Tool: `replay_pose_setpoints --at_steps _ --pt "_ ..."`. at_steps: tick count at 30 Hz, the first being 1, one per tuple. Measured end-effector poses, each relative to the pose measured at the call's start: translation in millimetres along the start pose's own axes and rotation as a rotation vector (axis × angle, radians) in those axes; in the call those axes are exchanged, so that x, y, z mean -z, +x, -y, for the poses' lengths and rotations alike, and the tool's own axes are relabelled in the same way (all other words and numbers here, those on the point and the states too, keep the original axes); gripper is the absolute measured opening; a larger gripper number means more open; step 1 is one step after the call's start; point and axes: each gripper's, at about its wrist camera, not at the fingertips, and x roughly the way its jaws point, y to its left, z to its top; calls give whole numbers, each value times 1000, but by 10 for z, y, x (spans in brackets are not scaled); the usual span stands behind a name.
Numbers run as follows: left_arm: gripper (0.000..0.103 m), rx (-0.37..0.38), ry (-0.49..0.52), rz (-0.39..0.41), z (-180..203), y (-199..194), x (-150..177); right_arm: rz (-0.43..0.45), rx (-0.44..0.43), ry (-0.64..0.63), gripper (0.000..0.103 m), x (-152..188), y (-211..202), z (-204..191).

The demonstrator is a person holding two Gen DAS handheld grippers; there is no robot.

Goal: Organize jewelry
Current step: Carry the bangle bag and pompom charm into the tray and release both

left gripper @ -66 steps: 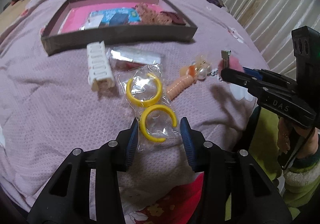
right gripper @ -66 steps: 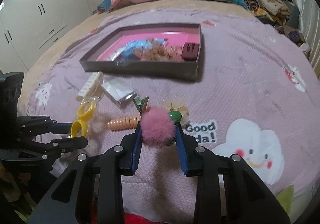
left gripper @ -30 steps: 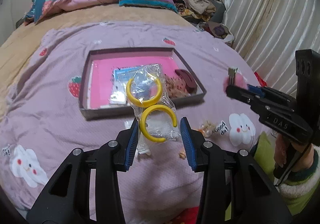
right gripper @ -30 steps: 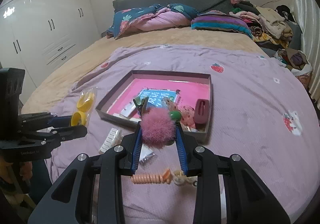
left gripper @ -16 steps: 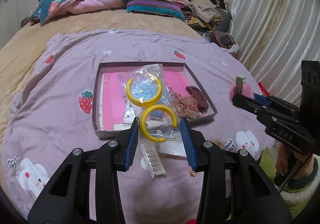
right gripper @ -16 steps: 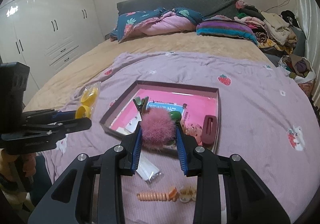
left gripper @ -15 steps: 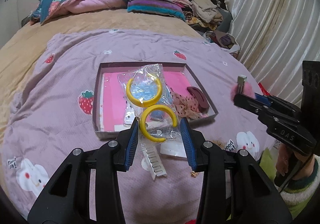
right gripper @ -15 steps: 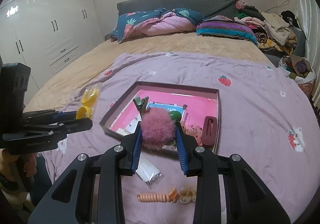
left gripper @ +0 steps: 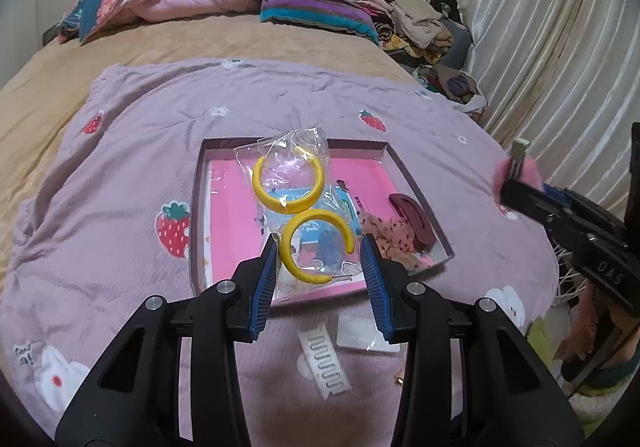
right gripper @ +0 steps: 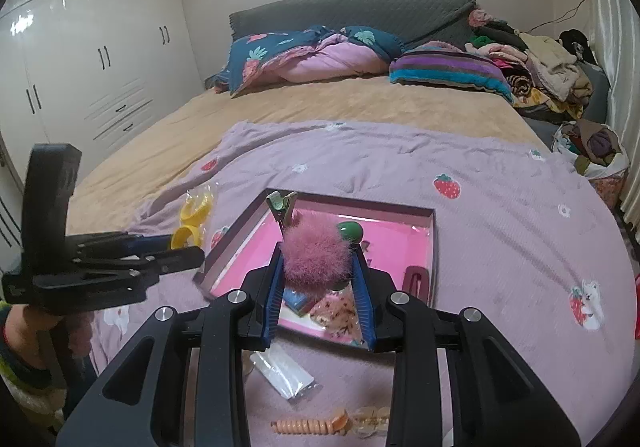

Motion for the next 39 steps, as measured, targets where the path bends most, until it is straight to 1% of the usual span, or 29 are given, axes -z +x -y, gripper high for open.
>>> replay_pose_setpoints --at_steps 4,8,16,26,33,39 --pt "32 -6 -2 -23 -40 157 -50 -4 12 4 30 -100 48 49" --pt "33 -15 -9 -64 -110 368 -40 -24 29 2 30 -149 160 106" --pt "33 -55 -15 -132 -273 735 55 -102 51 31 30 -52 560 264" --pt "33 -67 -16 -170 -368 950 140 -174 47 40 30 72 965 302" --pt "33 -75 -24 -178 -447 1017 181 -205 34 47 30 133 1159 272" --pt "34 -86 -34 -180 -530 1007 211 -212 21 34 30 126 1236 196"
